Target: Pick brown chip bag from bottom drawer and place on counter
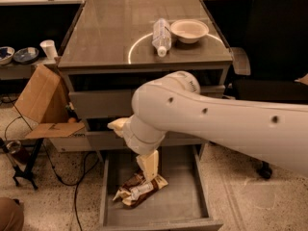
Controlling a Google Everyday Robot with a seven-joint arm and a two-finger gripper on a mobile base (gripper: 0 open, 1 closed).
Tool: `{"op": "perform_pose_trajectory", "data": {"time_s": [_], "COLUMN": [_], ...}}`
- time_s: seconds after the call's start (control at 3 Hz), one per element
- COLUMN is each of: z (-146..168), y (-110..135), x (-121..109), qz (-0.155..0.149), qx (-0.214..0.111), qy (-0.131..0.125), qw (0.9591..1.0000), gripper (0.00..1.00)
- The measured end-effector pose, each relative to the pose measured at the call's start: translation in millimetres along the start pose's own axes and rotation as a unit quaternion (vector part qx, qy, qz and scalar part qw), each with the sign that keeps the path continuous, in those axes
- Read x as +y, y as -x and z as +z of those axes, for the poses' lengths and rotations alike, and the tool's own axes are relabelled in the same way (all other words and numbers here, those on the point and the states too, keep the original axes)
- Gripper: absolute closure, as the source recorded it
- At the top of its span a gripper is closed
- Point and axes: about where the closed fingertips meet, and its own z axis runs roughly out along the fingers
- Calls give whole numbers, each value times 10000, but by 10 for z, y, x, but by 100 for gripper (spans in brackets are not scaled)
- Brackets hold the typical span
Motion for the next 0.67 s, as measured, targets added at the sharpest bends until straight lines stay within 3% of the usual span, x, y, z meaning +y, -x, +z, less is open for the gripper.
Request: {"op": "perform_pose_trajectory", "data": {"time_s": [0.33, 0.67], "z": [537, 1146], "y": [98, 237], "x": [-367, -713], "qz": [-836, -1647], "qx": [169, 250], "qy": [-25, 131], "qw": [9964, 9859], "gripper": [0, 0]}}
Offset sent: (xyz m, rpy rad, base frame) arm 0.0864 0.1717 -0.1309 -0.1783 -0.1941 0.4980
